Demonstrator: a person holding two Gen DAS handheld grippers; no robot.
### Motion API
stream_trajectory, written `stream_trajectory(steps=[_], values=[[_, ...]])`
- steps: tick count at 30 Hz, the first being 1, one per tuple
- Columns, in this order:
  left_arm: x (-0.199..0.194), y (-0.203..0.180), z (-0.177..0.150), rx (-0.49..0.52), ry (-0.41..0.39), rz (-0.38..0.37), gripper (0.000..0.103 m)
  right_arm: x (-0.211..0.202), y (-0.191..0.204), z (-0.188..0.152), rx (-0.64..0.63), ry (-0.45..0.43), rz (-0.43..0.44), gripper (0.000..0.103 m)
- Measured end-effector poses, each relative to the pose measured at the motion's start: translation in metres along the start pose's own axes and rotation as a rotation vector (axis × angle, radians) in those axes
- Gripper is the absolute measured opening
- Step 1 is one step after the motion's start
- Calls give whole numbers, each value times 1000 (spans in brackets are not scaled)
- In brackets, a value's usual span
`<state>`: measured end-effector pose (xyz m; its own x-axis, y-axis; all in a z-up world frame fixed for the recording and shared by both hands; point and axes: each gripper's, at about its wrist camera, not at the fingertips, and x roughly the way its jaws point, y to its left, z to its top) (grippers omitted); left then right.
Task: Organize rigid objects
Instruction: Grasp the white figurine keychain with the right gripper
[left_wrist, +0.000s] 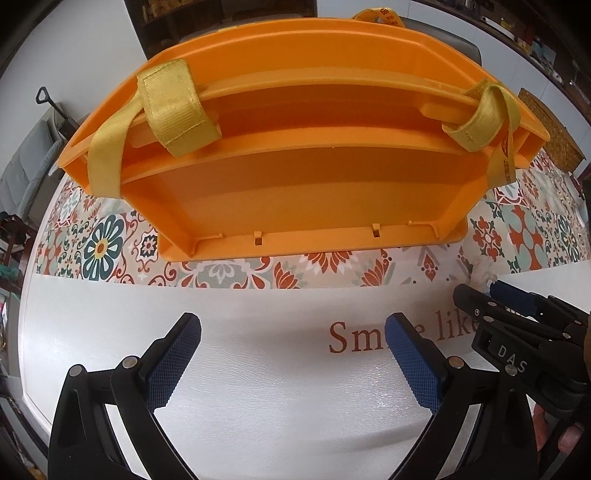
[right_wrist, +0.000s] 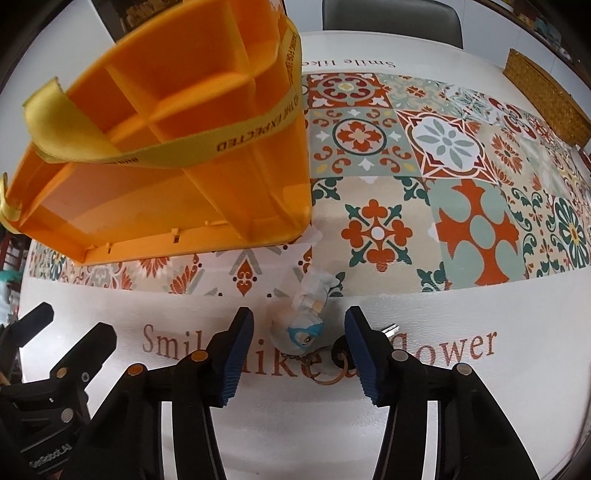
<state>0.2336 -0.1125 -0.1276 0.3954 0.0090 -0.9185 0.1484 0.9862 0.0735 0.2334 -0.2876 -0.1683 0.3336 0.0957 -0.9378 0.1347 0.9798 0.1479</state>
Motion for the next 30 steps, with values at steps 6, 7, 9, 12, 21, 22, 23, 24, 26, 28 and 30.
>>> stream_trajectory(steps=[6,7,9,12,21,22,23,24,26,28,30], values=[[1,2,-1,-3,3,10,102,8,-4,1,11,9,1,42],[2,2,-1,-4,4,12,102,8,-4,2,6,8,1,37],[3,4,-2,-7,9,11,102,9,-6,3,0,11,2,31],[4,5,-4,-10,16,9,102,10,-6,1,2,11,3,31],[0,8,-7,-9,6,12,102,-15,2,-15,-9,-13,8,31],[-1,8,-7,-8,3,11,102,-19,3,-17,-11,-18,9,31],[-3,7,-7,-8,1,11,102,-23,4,-18,-13,-24,12,31],[-5,7,-8,-8,0,11,102,-26,5,-18,-13,-28,16,31],[-7,9,-8,-11,-4,6,102,-31,6,-19,-13,-34,23,31],[-10,10,-9,-12,-10,4,102,-37,8,-20,-15,-43,29,31],[-14,11,-9,-11,-16,3,102,-43,9,-21,-18,-52,32,31]])
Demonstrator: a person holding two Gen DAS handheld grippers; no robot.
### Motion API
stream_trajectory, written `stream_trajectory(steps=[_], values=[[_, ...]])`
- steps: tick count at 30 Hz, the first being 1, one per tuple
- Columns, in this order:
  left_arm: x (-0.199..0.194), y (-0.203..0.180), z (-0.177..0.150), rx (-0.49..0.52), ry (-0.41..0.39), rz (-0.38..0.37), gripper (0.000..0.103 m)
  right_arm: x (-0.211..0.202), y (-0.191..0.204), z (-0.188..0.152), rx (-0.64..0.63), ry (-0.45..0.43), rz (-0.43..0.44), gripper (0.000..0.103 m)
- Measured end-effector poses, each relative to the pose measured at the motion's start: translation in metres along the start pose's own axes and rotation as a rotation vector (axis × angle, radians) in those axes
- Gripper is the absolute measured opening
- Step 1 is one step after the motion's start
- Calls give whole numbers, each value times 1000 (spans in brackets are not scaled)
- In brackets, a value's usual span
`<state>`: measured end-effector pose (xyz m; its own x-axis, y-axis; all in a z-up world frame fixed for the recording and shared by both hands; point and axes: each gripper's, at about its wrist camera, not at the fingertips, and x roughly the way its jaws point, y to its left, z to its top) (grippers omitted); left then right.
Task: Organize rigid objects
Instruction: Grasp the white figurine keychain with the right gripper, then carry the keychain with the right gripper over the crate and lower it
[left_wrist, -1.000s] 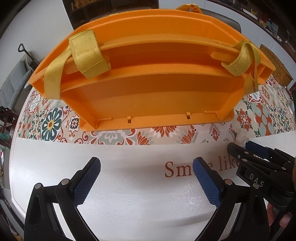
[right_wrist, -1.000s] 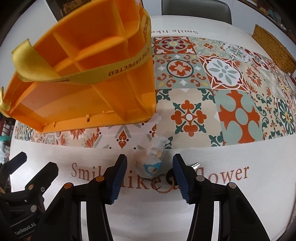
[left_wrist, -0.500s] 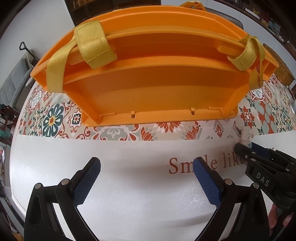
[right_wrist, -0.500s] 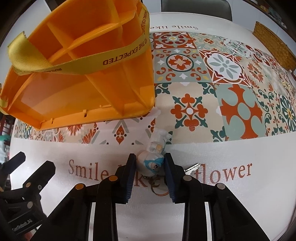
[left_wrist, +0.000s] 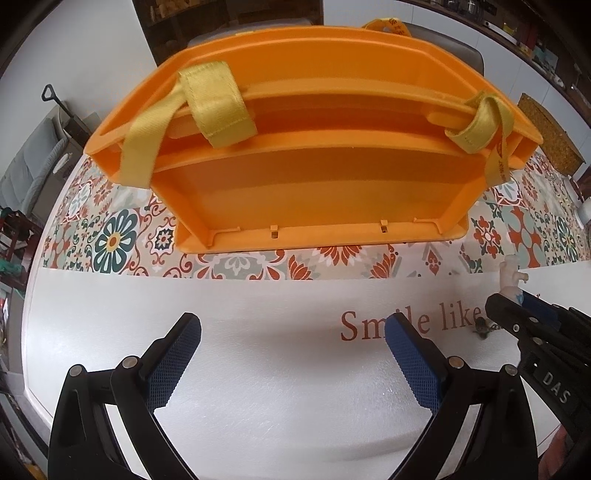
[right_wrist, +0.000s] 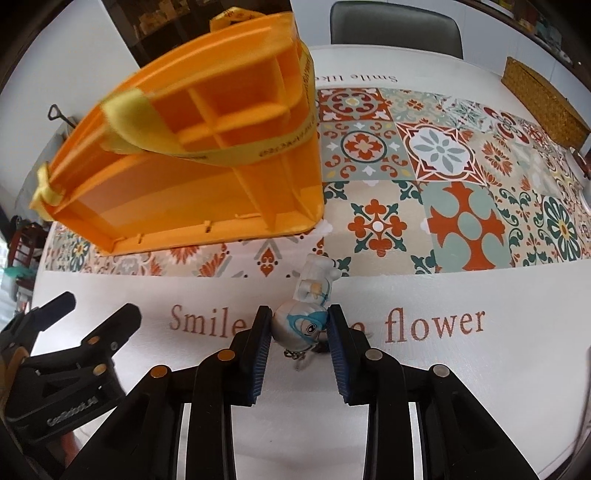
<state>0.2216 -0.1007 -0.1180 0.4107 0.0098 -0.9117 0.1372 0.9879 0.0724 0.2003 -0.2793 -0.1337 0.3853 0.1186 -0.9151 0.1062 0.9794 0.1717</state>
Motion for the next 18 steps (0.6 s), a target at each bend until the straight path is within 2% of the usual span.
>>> stream_trajectory(steps=[18], values=[[-45,18,1,-5,-78,-9,102,-52,27,-1,-38,-74,56,31]])
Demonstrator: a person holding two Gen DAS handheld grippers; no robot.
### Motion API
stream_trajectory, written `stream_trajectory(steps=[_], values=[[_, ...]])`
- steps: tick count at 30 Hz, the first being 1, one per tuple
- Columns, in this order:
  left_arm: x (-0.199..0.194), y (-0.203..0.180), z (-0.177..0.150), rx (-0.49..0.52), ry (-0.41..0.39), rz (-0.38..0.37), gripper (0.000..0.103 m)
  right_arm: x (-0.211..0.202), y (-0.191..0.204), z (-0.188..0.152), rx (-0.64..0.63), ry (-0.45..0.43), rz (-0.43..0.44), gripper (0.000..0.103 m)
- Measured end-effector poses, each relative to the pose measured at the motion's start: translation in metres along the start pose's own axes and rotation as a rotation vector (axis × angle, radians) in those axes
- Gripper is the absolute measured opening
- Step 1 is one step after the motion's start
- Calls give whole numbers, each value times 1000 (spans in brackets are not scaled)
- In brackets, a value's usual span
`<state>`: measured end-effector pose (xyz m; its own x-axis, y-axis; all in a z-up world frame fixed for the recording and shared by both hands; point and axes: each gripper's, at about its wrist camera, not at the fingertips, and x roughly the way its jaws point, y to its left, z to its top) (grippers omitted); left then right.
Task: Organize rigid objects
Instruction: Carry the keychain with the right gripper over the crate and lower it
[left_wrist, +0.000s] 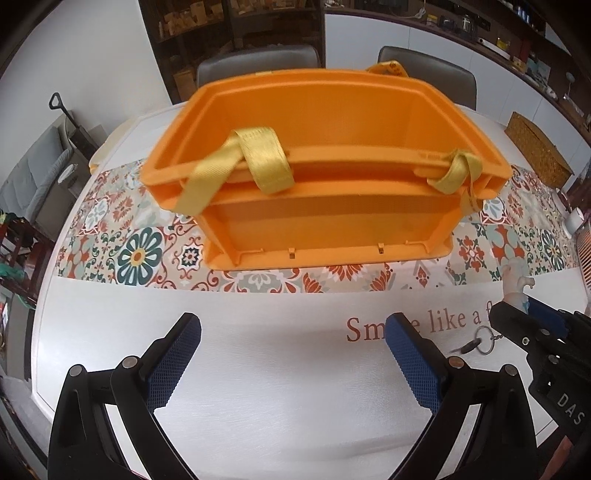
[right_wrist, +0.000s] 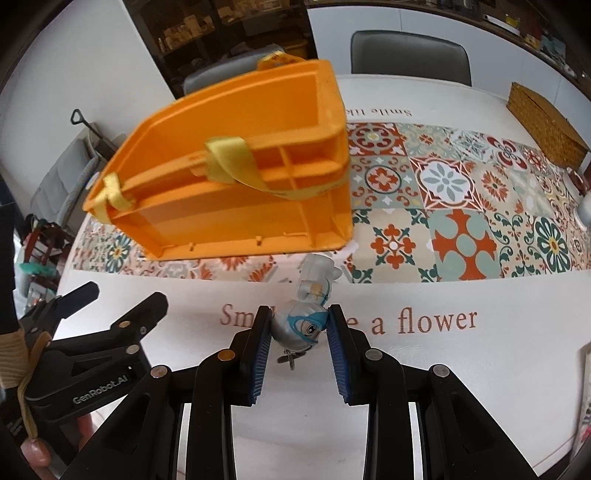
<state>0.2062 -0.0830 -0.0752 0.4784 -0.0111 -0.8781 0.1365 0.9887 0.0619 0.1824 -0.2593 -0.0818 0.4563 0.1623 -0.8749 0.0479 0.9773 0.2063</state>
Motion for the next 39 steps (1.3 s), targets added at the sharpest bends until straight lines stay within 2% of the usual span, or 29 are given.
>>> stream_trajectory(steps=[19,39], values=[[-36,34,12,-61,-61,-4,102,-44,29,19,-47,-81,51,31],[-81,64,48,-114,-205,15,103,-75,68,62,-140,-197,111,31]])
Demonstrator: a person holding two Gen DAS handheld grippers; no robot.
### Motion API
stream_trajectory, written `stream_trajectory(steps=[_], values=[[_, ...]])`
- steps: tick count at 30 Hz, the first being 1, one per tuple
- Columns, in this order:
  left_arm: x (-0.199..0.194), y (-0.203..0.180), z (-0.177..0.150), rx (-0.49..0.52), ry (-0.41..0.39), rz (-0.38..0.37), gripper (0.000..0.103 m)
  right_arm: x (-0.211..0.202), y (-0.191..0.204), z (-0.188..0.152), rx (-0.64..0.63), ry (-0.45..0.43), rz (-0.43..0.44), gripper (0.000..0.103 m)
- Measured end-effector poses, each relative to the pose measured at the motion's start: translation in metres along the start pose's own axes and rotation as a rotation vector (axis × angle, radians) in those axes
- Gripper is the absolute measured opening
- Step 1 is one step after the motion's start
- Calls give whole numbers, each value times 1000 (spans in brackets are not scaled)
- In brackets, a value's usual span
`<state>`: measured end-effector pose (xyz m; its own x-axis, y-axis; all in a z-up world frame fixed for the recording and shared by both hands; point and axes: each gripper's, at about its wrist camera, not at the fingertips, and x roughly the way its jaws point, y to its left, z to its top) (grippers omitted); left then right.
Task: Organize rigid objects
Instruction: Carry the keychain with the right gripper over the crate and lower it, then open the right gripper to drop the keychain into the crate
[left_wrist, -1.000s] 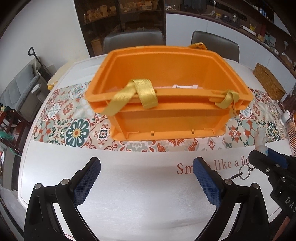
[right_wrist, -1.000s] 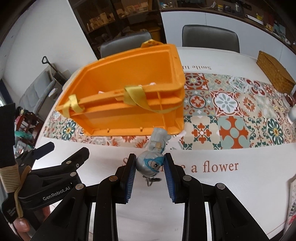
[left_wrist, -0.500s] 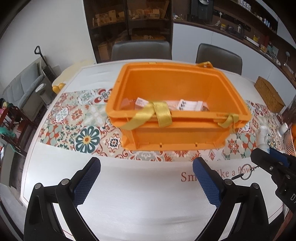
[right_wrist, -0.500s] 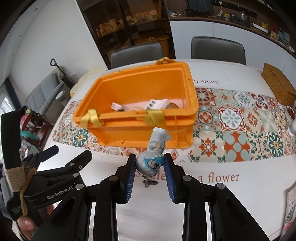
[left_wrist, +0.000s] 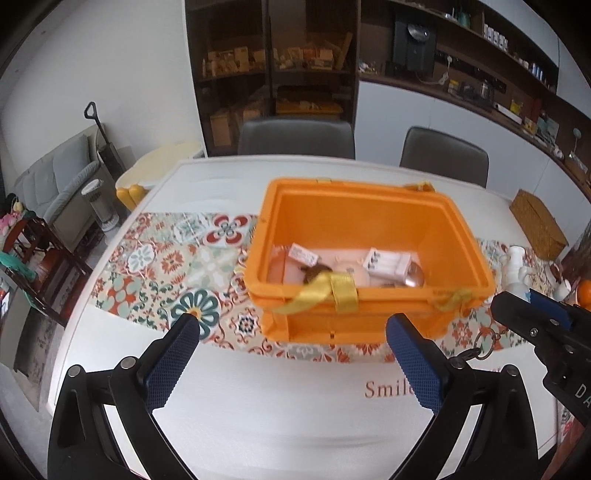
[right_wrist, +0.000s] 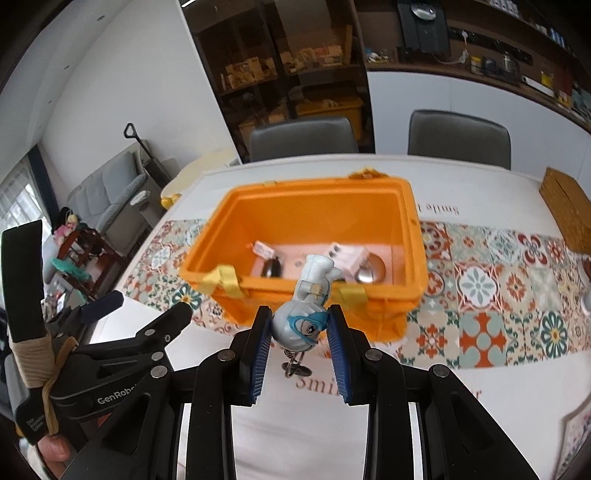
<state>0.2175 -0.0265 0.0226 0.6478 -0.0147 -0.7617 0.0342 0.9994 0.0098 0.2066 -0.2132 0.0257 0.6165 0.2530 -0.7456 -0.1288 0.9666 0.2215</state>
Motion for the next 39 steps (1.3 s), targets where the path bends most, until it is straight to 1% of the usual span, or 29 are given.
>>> stream_trajectory(steps=[6,13,23,29,34,39], values=[[-6,7,18,-7,-41,5,103,-2,11,22,-35,-40,6,31],[-9,13,37,-13,-75,13,103,1,17,46,-41,-60,19,31],[5,17,57,-20,-82,28,103,19,21,72,-57,-57,12,31],[19,18,67,-24,-67,35,103,36,18,82,-51,-35,1,31],[32,16,71,-12,-53,43,103,55,10,86,-27,12,-9,31],[46,14,72,-13,-24,23,103,74,0,87,6,67,-16,31]])
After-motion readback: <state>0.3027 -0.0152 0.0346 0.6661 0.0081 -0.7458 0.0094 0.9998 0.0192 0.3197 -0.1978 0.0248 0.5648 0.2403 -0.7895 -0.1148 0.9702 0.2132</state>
